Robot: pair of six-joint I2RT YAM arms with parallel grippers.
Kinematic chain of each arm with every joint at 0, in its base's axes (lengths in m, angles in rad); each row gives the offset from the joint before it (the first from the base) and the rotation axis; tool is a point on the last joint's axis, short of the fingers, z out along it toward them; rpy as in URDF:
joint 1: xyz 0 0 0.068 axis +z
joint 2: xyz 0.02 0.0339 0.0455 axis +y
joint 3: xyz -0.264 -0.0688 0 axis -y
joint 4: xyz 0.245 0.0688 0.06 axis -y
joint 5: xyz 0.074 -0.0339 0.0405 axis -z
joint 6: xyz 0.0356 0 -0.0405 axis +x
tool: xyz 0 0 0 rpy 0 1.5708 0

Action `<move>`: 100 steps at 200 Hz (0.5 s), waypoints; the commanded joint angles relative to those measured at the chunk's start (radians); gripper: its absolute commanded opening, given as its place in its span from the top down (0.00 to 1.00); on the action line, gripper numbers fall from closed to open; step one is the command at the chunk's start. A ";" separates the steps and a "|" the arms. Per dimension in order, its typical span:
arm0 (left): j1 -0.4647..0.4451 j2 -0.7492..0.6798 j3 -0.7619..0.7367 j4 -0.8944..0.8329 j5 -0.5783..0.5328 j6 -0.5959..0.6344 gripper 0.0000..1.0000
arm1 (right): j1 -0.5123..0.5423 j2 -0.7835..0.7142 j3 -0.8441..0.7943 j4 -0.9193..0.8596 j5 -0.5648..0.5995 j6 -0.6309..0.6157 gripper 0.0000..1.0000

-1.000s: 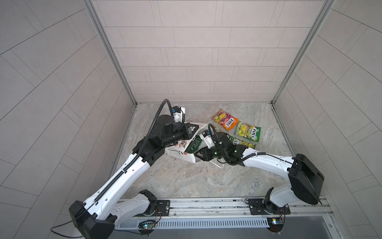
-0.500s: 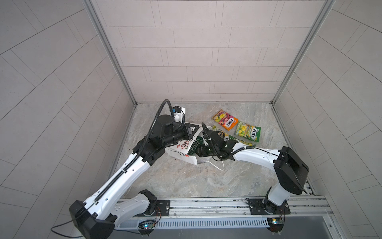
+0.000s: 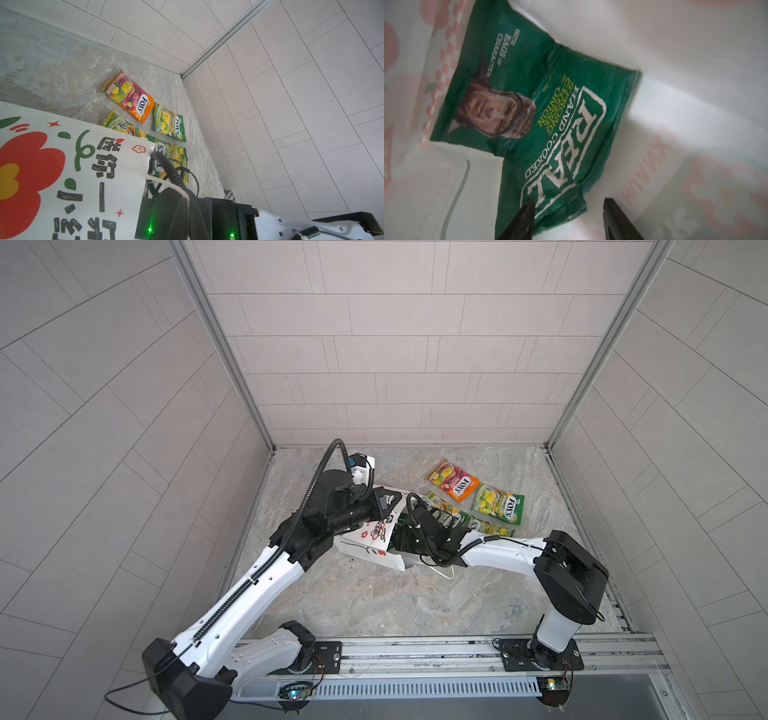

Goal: Take the snacks out of the paper bag
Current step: 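Reach the right gripper into the bag toward the dark green REAL crisps bag, then grasp the dark green REAL crisps bag with the right gripper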

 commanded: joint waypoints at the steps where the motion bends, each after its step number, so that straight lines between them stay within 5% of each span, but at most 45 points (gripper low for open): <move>1: -0.004 -0.002 0.006 0.032 0.018 0.007 1.00 | 0.004 0.029 0.000 0.057 0.053 0.080 0.46; 100: -0.005 0.009 0.026 0.018 0.038 0.011 1.00 | 0.019 0.152 0.066 0.170 0.065 0.134 0.53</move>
